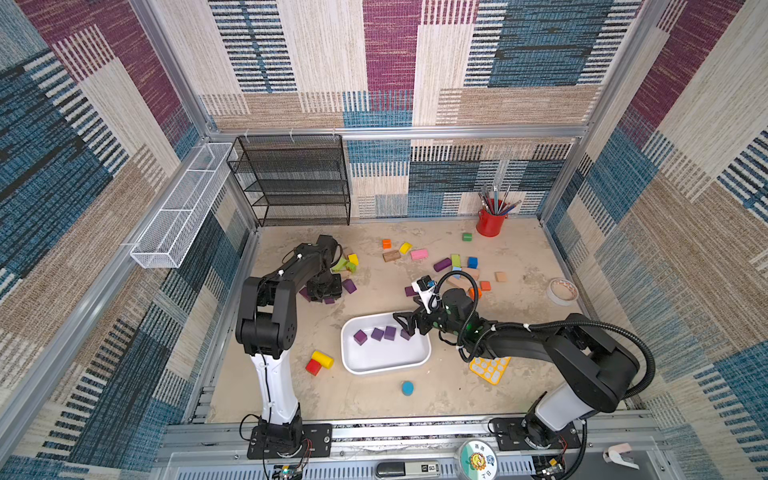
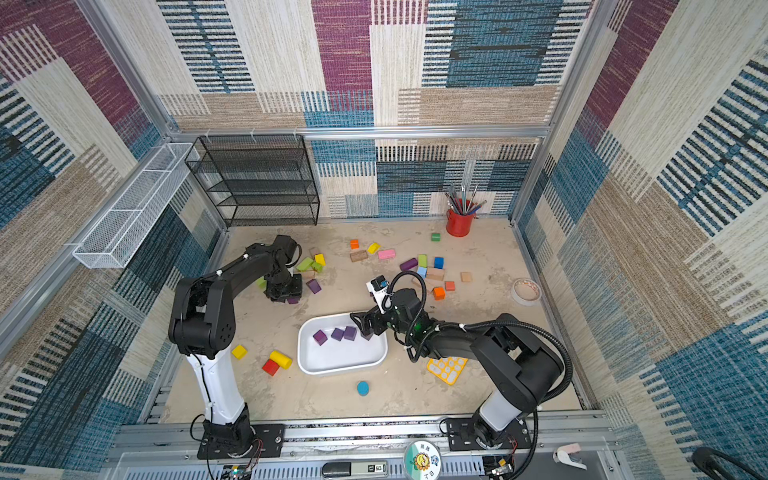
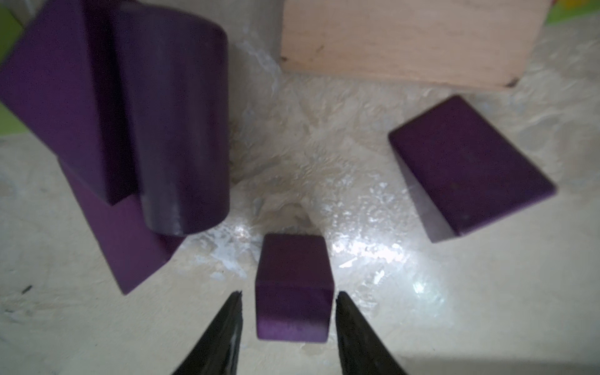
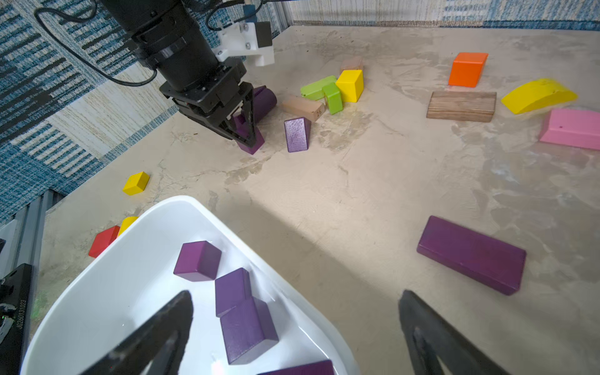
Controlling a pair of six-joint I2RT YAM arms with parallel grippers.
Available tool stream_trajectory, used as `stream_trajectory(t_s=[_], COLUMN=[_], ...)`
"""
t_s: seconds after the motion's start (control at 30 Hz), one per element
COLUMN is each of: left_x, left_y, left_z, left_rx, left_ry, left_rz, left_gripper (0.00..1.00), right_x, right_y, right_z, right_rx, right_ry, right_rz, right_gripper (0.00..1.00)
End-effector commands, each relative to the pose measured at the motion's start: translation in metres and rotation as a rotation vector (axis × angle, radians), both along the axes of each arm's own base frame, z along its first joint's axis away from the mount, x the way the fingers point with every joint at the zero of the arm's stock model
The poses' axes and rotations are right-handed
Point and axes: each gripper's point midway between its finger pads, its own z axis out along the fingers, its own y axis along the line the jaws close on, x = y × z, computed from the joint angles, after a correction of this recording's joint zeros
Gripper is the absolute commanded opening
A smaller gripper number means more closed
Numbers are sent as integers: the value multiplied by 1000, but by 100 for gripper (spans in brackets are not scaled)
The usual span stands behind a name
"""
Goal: Pick purple bricks into the storage bin
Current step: Pick up the building block from the center of the board.
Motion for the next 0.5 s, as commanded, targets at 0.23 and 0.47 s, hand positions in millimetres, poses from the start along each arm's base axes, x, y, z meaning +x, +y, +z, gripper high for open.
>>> stream_trajectory(t_s=[0.23, 0.47], left_x=[1, 0], left_y=[-2, -3], left_z=[0, 0], left_rx=[-12, -17], left_ry=[3, 2], left_rz=[-18, -12], left_gripper=[45, 44], right_x=[17, 30], right_y=[-22, -49], right_z=[13, 14], right_rx=[106, 202], right_ry=[93, 176], right_rz=[-73, -137], right_gripper=[100, 100])
